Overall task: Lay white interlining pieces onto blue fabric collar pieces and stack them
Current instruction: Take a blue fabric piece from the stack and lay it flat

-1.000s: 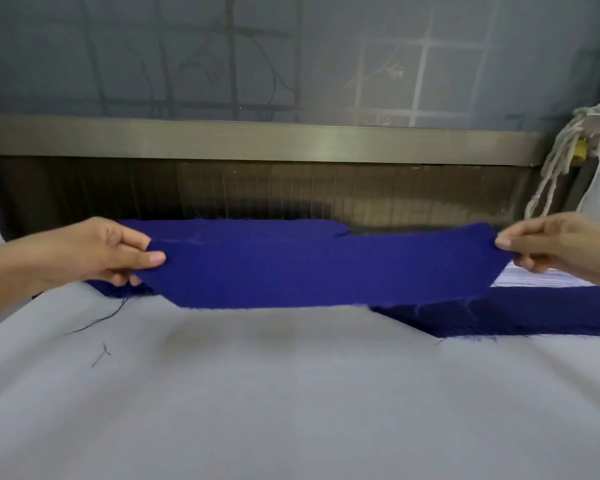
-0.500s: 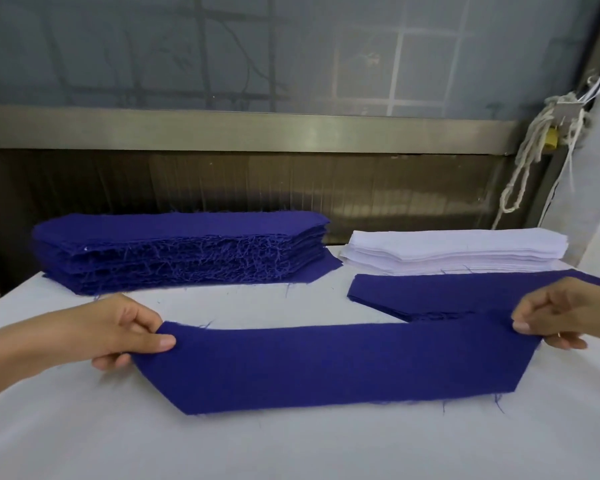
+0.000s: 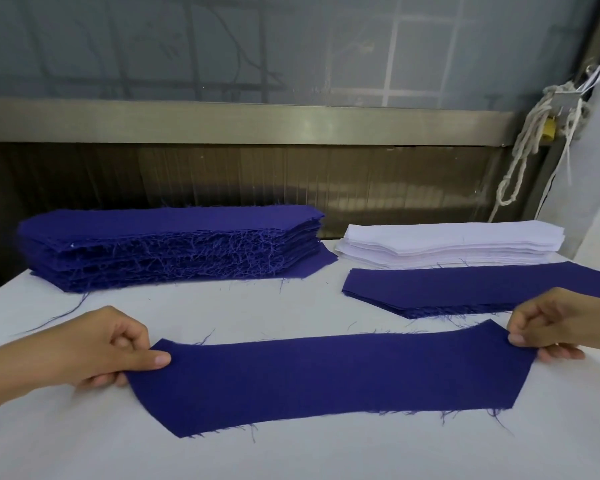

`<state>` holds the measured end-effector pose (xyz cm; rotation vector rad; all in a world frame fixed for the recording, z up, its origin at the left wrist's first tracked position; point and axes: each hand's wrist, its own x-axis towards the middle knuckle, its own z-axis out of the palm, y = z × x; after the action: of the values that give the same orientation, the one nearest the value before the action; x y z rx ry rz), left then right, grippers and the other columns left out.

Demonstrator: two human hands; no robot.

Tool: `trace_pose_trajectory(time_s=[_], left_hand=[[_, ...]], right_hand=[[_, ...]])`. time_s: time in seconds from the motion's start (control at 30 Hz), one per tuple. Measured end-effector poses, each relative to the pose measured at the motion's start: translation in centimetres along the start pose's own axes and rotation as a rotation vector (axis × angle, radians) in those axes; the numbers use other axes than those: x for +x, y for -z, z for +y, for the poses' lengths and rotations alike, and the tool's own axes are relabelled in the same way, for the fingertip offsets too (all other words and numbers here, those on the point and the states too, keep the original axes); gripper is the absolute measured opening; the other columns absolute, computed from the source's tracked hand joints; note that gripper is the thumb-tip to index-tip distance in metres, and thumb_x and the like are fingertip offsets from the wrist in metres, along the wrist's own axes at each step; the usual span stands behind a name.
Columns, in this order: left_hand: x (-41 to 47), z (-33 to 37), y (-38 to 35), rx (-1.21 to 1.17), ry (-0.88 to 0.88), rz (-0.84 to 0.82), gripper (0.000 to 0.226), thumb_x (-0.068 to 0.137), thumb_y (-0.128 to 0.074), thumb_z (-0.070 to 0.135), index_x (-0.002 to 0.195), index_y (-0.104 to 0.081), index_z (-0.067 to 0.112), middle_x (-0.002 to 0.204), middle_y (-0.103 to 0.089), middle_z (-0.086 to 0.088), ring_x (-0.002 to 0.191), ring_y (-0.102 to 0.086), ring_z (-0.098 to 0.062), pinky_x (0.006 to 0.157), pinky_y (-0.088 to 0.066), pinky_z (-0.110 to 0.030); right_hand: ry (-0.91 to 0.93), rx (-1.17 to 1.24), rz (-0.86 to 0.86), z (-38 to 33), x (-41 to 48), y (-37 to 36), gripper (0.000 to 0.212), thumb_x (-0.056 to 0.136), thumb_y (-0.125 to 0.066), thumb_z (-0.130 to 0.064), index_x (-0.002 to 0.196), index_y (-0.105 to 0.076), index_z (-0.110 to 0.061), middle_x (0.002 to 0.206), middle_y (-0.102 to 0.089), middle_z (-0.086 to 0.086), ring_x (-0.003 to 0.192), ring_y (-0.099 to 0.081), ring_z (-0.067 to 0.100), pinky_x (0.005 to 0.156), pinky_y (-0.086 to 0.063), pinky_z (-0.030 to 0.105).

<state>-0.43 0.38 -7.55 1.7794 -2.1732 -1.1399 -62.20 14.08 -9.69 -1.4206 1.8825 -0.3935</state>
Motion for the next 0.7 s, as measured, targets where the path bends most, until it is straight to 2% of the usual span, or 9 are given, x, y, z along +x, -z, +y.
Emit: trace_pose_trajectory(time_s=[0.5,0.7], left_hand=[[-0.2,-0.4,-0.3,0.100,-0.059,0.121,0.045,0.056,-0.073,0.070,0.065,-0.071,0.026,0.057,-0.070,-0.004,0.040,-0.051,-0.008,0.044,-0.040,-0.015],[0.1,-0.7,-0.1,0.185,-0.144,0.249,0.037,0.047,-0.079,0.067,0.061,-0.067,0.035,0.058,-0.069,0.005,0.045,-0.054,0.000,0.054,-0.044,-0.016]], right_hand=[[-0.029,-0.005,-0.026,-1.2,-0.6,-0.5,0.059,0.055,-0.095,-0.056,0.085,-0.074,-0.010,0.067,-0.068,0.018,0.046,-0.050,0.015,0.042,-0.041,0.023],[-0.050,-0.023,0.002,-1.6,-1.0,-0.6,0.056,0.053,-0.095,-0.059,0.083,-0.071,-0.018,0.064,-0.063,0.012,0.043,-0.044,0.014,0.041,-0.038,0.021]])
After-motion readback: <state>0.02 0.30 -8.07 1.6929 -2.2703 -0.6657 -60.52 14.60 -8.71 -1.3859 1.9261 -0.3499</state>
